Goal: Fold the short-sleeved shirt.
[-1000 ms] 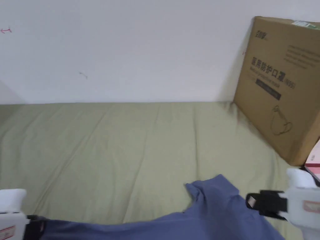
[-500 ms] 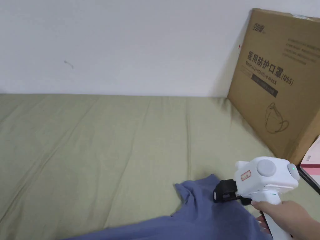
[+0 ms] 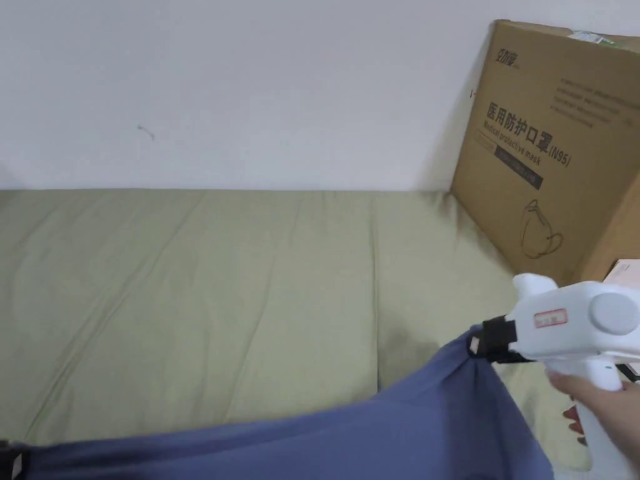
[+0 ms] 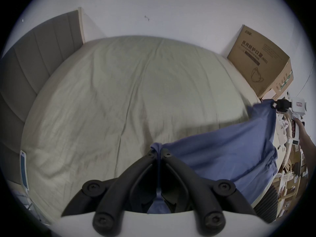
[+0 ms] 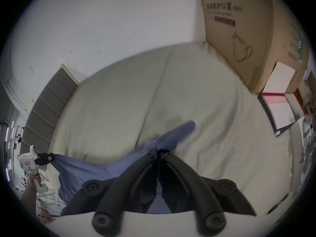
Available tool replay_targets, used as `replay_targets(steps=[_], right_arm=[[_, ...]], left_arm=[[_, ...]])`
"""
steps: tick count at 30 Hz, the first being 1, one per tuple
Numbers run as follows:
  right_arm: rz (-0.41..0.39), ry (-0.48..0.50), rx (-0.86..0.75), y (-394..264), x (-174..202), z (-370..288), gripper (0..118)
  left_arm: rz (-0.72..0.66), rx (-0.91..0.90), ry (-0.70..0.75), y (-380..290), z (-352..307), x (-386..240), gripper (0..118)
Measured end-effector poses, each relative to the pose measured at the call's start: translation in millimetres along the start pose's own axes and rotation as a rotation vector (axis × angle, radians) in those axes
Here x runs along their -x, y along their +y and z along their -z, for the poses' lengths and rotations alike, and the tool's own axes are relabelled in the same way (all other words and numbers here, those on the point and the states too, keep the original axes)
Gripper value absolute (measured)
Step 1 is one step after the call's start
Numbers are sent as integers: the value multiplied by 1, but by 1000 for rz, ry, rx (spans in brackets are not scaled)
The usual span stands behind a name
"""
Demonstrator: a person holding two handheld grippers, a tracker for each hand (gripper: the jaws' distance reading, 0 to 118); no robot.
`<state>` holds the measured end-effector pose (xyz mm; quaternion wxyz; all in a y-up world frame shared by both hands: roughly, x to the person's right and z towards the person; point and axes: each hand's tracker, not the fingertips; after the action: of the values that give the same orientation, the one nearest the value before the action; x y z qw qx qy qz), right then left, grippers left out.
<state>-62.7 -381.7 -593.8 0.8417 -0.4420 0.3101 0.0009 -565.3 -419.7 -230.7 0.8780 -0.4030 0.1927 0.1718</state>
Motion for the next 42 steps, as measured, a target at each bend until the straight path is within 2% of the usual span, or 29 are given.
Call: replay_targets(steps=[2,4,7,12,15,18,20,22,24,26,30,31,32,33,34,35,36,37,38,39,42], right_arm=[[28,-8,-31,6,-1,-21,2],[56,12,-59,10,-3,-36,2],[17,-14,-141,9,6,-62,2],[47,1,-157,-9,5,-88,2],[22,-20,-151,-45,5,-104,2],[19,-19,-88,-92,-5,-120,2],[74,7,-7,-131,-14,-130,2],[134,74,58,-168,-23,-136,2],[142,59,122,-197,-29,-134,2],[111,6,185,-219,-32,-122,2],[160,-15,206,-232,-36,-99,2],[185,-31,198,-231,-35,-96,2],[214,-48,200,-230,-41,-90,2],[235,-43,202,-228,-41,-88,7],[244,-30,210,-225,-40,-87,30],[249,-35,217,-222,-37,-87,42],[244,-59,230,-222,-35,-88,42],[222,-100,253,-220,-31,-88,84],[194,-124,244,-218,-26,-91,113],[172,-112,230,-214,-21,-93,117],[110,-85,195,-206,1,-106,117]], left_arm=[[-20,-61,-12,25,-1,6,1],[-50,-79,-32,20,-23,-1,1],[-63,-111,-40,28,-36,-5,1],[-53,-121,-76,28,-54,-10,1],[-8,-80,-93,12,-63,-11,1],[9,-22,-113,-15,-74,-5,1],[2,29,-133,-46,-77,2,1],[19,67,-129,-68,-77,8,1],[52,116,-125,-92,-71,10,1],[39,179,-125,-110,-61,15,1],[51,204,-143,-131,-51,17,1],[31,208,-152,-132,-51,17,6],[5,205,-160,-132,-52,19,20],[-13,199,-163,-132,-54,20,47],[-24,193,-151,-131,-57,21,77],[-31,189,-130,-130,-60,22,84],[-37,189,-132,-129,-63,22,84],[-47,183,-136,-129,-67,23,99],[-59,175,-142,-128,-71,22,101],[-71,175,-152,-126,-75,22,100],[-87,130,-176,-119,-95,9,100]])
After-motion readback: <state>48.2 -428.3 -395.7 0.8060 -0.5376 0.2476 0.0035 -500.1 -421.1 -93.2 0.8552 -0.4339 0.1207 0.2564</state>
